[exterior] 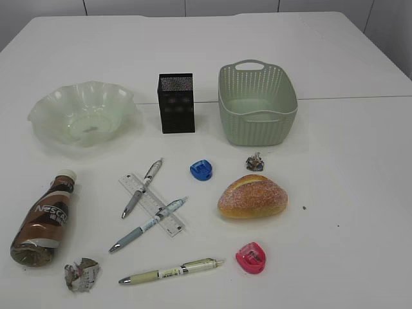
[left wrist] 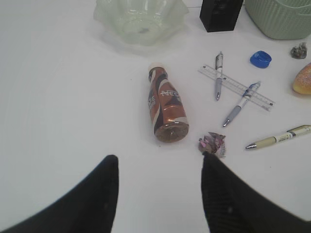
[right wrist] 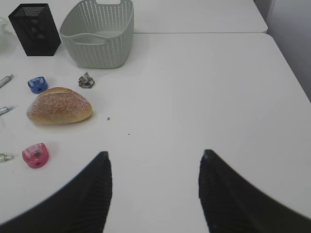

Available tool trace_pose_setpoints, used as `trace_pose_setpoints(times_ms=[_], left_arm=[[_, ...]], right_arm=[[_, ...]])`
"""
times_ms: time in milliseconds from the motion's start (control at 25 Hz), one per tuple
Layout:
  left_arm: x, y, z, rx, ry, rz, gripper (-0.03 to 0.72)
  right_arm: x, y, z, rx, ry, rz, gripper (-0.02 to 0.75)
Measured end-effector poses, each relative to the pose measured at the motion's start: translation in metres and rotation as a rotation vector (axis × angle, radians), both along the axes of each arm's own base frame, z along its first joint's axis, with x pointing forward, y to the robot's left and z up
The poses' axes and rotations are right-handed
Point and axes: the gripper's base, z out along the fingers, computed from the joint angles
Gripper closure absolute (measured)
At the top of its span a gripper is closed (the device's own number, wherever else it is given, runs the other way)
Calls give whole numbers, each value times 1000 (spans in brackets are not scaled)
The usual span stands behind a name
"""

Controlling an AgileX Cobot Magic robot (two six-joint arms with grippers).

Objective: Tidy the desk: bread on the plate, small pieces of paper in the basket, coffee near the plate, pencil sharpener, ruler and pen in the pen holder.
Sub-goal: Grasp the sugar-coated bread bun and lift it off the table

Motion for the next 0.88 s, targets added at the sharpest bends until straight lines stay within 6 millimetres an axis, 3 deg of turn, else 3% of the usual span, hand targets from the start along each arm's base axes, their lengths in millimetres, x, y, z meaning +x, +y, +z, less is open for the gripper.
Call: trace_pose_setpoints(times_ms=[880], left_arm=[[0,0,0,0,0,0,356]], right_arm=[[0,0,0,0,0,0,315]])
